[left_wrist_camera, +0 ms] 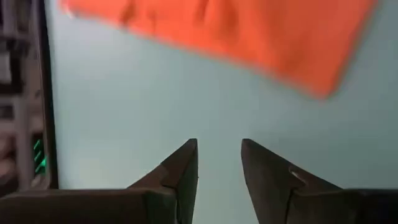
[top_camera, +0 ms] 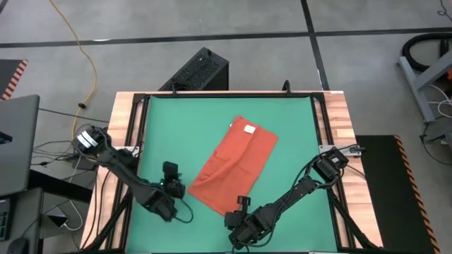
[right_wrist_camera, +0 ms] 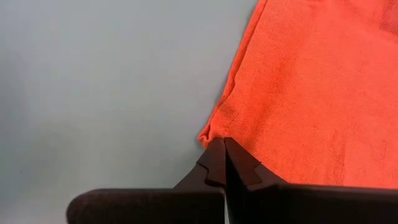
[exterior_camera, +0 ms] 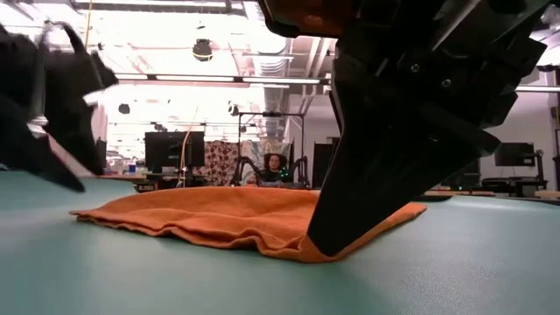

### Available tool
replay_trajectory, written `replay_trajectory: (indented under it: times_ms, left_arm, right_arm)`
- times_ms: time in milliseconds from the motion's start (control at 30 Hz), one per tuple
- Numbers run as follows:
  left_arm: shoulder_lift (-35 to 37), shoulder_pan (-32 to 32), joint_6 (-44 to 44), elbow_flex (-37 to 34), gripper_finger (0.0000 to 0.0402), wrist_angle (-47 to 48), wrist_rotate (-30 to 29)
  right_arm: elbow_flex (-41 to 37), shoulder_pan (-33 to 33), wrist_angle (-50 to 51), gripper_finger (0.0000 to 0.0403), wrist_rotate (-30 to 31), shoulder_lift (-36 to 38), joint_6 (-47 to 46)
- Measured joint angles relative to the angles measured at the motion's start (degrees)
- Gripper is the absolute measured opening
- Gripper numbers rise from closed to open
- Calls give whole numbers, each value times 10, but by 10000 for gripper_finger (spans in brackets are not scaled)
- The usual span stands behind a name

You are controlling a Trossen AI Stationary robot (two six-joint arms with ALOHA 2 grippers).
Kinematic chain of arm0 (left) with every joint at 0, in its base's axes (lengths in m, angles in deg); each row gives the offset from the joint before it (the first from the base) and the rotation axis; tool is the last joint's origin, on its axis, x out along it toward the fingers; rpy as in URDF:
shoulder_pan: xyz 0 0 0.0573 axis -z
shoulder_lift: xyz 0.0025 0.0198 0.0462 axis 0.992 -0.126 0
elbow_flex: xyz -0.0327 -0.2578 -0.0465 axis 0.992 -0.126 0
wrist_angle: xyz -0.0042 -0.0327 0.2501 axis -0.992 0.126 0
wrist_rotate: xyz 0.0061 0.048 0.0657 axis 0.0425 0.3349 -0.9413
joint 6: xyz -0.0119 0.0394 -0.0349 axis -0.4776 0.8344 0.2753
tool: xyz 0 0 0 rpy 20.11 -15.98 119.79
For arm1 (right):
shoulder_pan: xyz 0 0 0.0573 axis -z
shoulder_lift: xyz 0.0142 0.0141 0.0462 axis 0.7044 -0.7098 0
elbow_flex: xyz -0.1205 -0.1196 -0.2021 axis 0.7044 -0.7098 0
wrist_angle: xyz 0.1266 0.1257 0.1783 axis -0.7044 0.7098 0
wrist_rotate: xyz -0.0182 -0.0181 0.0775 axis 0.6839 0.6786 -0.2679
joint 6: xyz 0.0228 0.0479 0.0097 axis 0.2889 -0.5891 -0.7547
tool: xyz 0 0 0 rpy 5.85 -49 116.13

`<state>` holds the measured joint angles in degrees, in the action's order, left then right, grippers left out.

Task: Roll towel into tight, uniform cylinder
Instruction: Roll the orange towel

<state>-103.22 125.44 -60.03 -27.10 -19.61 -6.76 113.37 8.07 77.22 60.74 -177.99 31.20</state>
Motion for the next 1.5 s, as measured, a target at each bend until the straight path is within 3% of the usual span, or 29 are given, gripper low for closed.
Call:
replay_trajectory:
  times_ms: [100,167,267,400,500,700,833,1067,1333,1500]
  left_arm:
    - [40,42,-12,-6,105,-55,-63]
    - [63,73,42,-33,102,-162,-96]
    - [75,92,138,-91,101,-340,-56]
    - [64,75,181,-152,101,-484,-4]
    - [61,63,192,-168,101,-502,-6]
    - [53,25,244,-168,101,-525,72]
    - [49,-2,270,-168,101,-525,77]
    - [48,-56,307,-168,100,-523,138]
    - [4,-122,316,-165,100,-514,218]
    - [-14,-133,281,-163,99,-517,236]
  right_arm:
    - [0,0,0,10,0,0,0]
    - [0,0,0,10,0,0,1]
    - [0,0,1,10,0,0,3]
    - [0,1,1,10,0,0,3]
    - [0,1,1,10,-1,0,1]
    - [0,1,0,10,0,0,0]
    - [0,1,0,10,0,0,0]
    - [0,1,-1,10,0,0,0]
    - [0,1,0,10,0,0,0]
    - [0,1,4,10,0,0,-1]
